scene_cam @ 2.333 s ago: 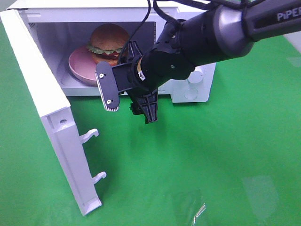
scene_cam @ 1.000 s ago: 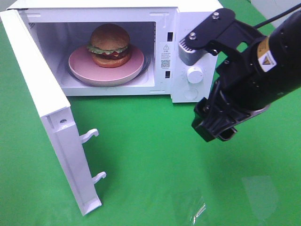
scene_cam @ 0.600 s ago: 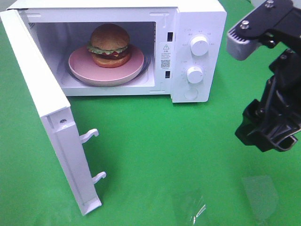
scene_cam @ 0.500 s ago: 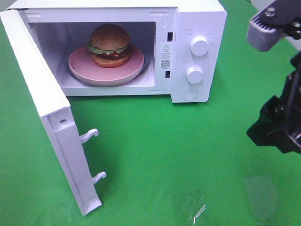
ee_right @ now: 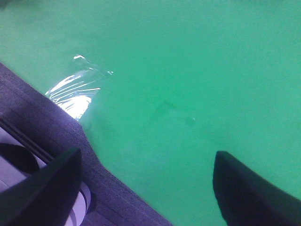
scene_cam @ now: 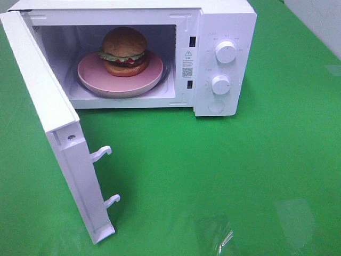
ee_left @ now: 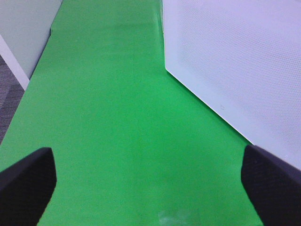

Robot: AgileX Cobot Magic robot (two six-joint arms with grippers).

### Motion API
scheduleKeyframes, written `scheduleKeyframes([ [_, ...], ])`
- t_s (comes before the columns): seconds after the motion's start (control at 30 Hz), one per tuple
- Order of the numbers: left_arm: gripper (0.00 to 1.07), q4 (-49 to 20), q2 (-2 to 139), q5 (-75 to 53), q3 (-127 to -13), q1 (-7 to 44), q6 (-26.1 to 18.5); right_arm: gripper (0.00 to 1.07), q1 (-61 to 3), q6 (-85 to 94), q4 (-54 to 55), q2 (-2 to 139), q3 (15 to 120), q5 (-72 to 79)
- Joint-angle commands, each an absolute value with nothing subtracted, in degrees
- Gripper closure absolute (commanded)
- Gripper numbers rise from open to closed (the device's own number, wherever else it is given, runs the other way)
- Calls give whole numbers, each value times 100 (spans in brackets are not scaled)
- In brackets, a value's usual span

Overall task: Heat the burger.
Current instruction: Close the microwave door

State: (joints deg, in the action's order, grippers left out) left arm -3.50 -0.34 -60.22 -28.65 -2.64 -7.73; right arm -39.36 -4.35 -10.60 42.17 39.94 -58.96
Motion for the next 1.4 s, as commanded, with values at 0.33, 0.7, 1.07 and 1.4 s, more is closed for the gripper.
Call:
scheduleKeyframes([
  [0.33,7,-344,-166,-5953,-2853,-269,-751,31,-2068,-705,-733,2475,3203,-5644],
  [0.7,7,-344,-166,-5953,-2853,-269,-751,31,-1203,-676,-665,1283,2922,-5758],
  [1.07,7,-344,-166,-5953,-2853,-269,-751,32,-934,-728,-688,138,2922,-5758],
  [1.4,7,-350,-138,-5953,-2853,-269,-751,35,-934,-705,-693,-166,2922,-5758],
])
